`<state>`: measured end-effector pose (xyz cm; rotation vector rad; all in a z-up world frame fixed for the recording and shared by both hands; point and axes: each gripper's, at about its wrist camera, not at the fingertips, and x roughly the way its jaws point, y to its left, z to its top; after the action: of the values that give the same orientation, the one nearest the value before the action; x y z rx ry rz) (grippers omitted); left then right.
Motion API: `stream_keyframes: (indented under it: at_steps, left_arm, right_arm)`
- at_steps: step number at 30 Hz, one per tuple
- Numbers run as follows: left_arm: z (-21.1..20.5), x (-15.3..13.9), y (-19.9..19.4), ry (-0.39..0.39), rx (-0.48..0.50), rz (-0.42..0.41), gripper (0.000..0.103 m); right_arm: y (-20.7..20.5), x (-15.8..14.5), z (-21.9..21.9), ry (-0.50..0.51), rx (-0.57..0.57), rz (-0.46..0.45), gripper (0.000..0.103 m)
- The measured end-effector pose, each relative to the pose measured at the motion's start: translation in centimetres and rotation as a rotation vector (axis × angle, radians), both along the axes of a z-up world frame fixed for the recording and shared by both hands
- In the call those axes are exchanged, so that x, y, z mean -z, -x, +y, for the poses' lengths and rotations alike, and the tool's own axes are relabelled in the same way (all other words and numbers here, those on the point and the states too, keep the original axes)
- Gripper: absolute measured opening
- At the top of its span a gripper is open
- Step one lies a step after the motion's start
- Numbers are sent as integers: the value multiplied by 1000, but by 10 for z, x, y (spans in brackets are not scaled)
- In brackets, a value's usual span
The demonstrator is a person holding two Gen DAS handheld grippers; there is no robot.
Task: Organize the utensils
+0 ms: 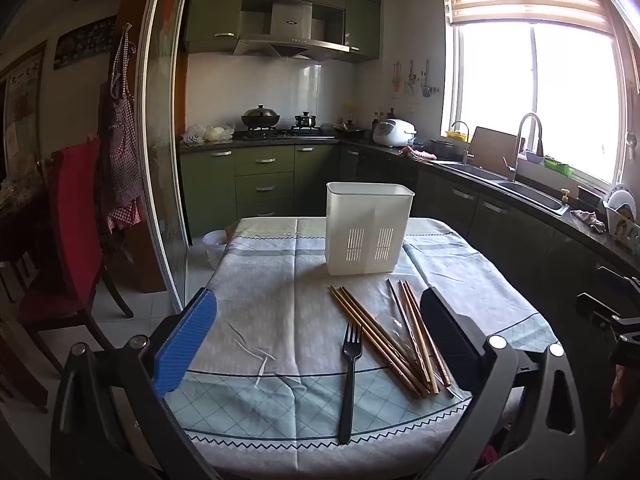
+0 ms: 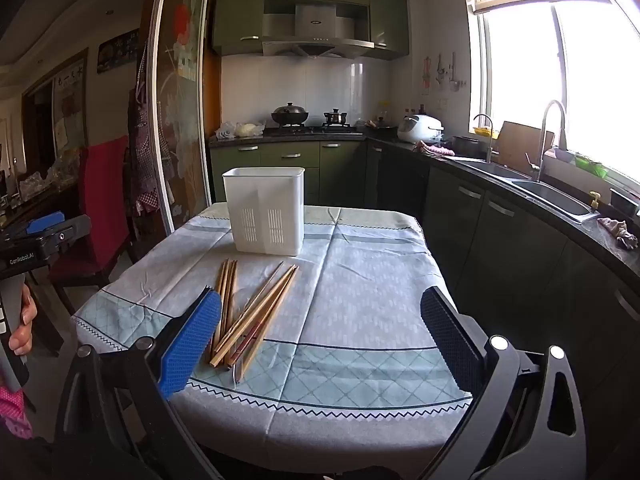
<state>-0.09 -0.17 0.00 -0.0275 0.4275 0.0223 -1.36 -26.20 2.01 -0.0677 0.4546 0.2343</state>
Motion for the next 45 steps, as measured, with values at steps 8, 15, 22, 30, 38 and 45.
stream_keyframes:
  at_steps: [8,15,22,30,38,45]
  left_arm:
    - [-4,2,8,-1,-8,3,97]
    - [3,2,0,18,-15,10,97]
    - [-1,5,-1,0,-18,13,97]
    - [2,9,-5,9,-19,33,97]
    - [1,8,-4,6,-19,33,97]
    - [1,6,-4,6,-17,30,97]
  right_arm:
    - [-6,7,1,-14,-6,25,98]
    - [-9,9,1,-18,-5,36,98]
    - [-7,7,1,-17,-5,35,98]
    - [-9,7,-1,-16,0,50,98]
    - [-10,7,0,-17,-1,50,98]
    - [-8,4,-1,-20,-2,43,98]
